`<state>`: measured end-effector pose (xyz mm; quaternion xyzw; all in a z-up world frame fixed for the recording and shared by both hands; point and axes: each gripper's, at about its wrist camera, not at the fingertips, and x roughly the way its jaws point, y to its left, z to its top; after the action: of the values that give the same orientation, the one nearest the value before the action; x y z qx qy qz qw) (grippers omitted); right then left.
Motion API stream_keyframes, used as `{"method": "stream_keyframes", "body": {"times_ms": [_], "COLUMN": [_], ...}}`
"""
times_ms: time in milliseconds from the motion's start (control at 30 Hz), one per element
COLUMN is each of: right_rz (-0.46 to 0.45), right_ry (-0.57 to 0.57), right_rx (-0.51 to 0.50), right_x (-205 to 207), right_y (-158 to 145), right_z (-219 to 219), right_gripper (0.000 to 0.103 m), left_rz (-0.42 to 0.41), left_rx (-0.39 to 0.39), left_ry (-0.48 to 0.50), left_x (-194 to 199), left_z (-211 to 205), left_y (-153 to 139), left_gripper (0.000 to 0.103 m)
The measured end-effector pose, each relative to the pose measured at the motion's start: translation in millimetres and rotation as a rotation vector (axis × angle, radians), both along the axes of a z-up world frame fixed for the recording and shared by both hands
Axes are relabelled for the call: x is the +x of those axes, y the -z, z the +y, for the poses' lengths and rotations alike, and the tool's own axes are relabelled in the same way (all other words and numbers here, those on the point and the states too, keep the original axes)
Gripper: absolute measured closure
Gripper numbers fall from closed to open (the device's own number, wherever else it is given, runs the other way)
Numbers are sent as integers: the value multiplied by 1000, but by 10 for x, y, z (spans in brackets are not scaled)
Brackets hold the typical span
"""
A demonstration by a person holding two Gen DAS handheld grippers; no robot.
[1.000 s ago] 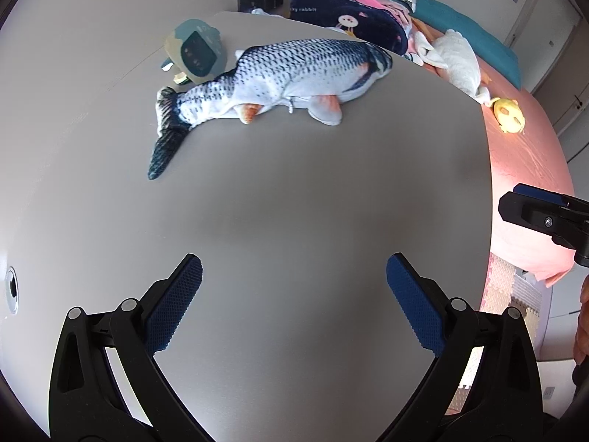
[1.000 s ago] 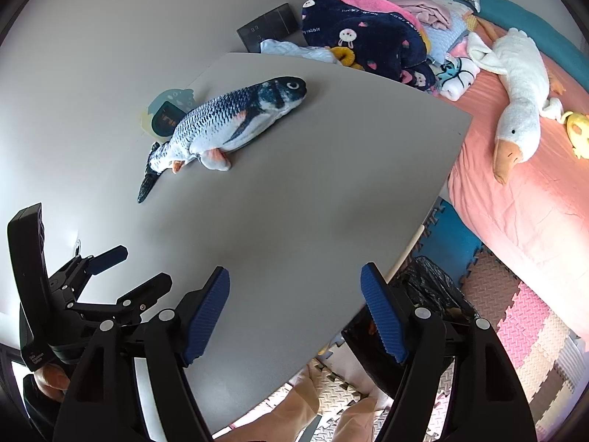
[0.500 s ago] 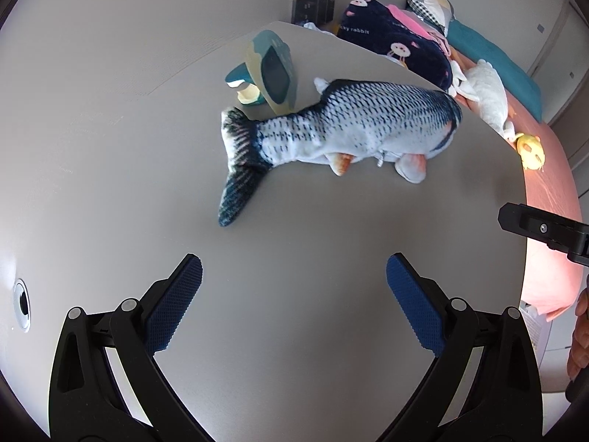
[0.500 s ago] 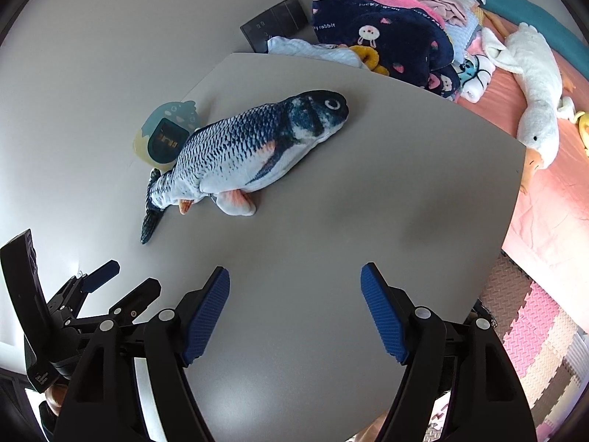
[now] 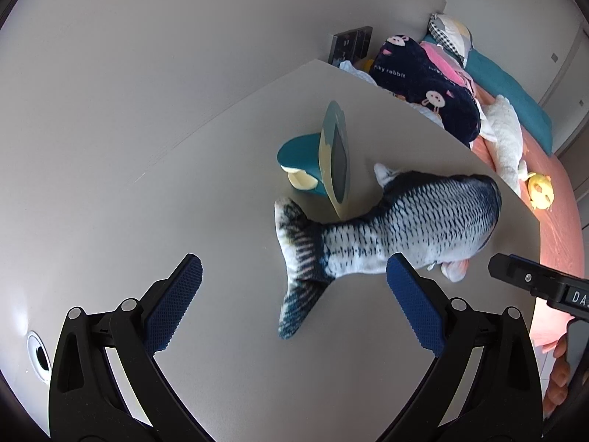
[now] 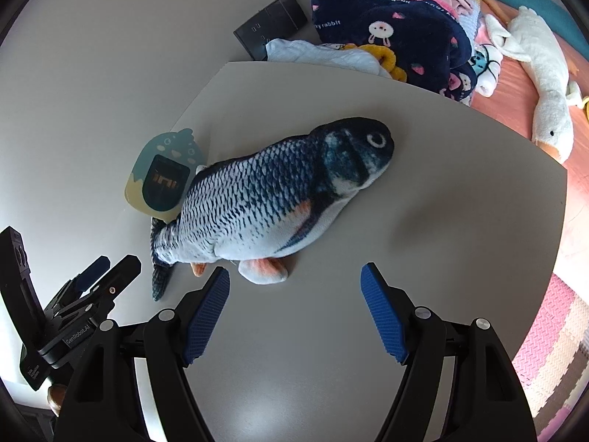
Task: Collect trash
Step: 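Grasp the teal-yellow card with the left tool while the right tool grasps the fish plush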
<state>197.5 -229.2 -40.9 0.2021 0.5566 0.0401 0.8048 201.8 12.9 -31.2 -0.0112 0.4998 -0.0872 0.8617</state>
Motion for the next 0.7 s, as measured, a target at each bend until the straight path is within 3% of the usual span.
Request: {"method": "stream_keyframes", "body": {"times_ms": [167, 500, 700], "right_rz": [7, 30, 1], "right_ry": [27, 178, 191], "right_rx": [3, 132, 151], "right_x": [165, 390, 478], "right_y": [46, 216, 250], "right_z": [40, -92, -77], "right_gripper": [26, 25, 25], "left_rz": [1, 8, 21], "left_rx": [-11, 37, 58], "left_ry": [-8, -29, -75], "left_x": [241, 648, 836], "left_z": [-29, -128, -116], "left_y": [-2, 122, 238], "left_gripper": [6, 6, 6]}}
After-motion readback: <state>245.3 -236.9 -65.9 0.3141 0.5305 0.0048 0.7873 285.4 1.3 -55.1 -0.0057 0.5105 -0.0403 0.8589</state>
